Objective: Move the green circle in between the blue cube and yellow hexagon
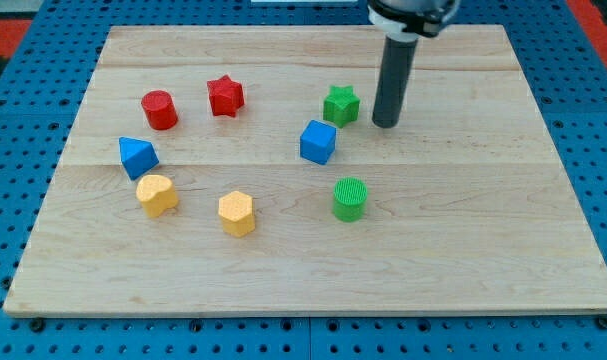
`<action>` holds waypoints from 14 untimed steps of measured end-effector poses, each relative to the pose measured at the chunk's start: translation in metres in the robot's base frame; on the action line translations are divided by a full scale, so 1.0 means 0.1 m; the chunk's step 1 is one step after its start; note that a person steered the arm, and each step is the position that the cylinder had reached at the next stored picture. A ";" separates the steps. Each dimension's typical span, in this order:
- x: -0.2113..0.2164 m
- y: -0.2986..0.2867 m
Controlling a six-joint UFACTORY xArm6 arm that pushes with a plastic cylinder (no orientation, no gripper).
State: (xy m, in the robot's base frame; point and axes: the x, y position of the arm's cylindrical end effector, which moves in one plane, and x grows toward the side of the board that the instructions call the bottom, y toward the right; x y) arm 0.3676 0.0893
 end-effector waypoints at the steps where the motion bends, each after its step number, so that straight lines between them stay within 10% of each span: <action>1: -0.24 -0.47; 9: 1.65 -0.05; 14: 1.23 -0.09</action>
State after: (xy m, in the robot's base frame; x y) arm 0.4908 0.0801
